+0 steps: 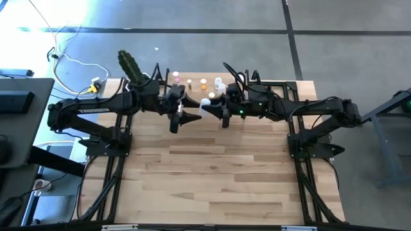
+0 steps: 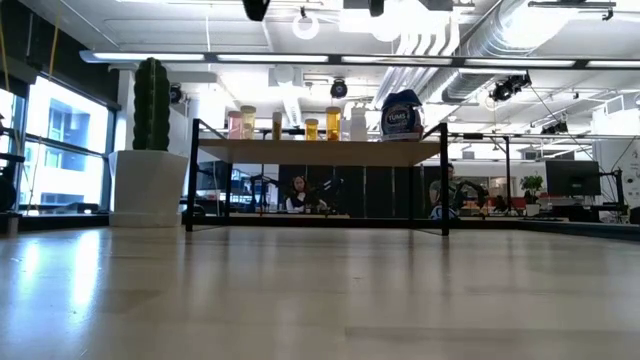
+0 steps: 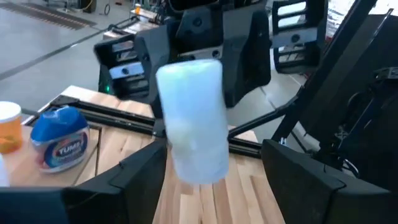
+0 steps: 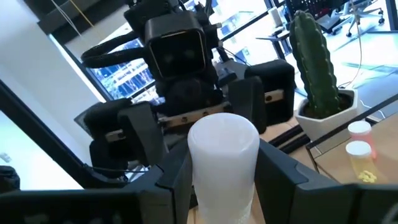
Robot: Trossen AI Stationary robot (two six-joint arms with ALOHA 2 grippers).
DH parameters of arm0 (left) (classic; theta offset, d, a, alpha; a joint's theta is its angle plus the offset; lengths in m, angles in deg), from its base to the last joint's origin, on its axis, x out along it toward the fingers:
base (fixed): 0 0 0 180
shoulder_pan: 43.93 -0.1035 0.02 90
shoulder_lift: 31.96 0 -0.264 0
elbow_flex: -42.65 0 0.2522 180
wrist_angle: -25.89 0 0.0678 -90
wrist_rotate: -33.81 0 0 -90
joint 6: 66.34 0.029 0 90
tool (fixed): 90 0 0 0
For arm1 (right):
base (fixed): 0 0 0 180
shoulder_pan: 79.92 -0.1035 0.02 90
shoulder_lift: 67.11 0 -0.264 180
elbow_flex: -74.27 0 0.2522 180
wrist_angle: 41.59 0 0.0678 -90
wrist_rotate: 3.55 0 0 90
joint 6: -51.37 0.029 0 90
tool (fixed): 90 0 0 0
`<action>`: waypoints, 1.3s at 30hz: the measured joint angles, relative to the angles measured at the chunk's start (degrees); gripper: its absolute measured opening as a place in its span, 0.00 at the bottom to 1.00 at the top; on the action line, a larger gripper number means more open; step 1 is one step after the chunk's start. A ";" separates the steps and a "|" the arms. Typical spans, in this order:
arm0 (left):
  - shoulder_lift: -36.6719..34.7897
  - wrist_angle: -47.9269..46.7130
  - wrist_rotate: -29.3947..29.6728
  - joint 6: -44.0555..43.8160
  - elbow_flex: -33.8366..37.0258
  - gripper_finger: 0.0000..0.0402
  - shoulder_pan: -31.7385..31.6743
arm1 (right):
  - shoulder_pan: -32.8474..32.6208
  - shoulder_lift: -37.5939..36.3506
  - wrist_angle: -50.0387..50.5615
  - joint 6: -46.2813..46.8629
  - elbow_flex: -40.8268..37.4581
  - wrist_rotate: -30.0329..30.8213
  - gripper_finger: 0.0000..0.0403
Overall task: Pick and place medicine bottles onto shelf by color
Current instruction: Put the white pill bottle on the shelf
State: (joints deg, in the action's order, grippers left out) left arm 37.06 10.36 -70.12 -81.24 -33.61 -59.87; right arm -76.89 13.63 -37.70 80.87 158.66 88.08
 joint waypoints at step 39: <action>2.51 1.91 2.60 0.70 0.00 0.35 -0.17 | 0.00 0.63 -1.21 -3.85 -0.04 1.40 0.33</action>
State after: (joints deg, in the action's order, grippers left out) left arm 39.57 12.27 -67.52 -80.54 -33.61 -60.05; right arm -76.89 14.26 -38.92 77.02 158.62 89.48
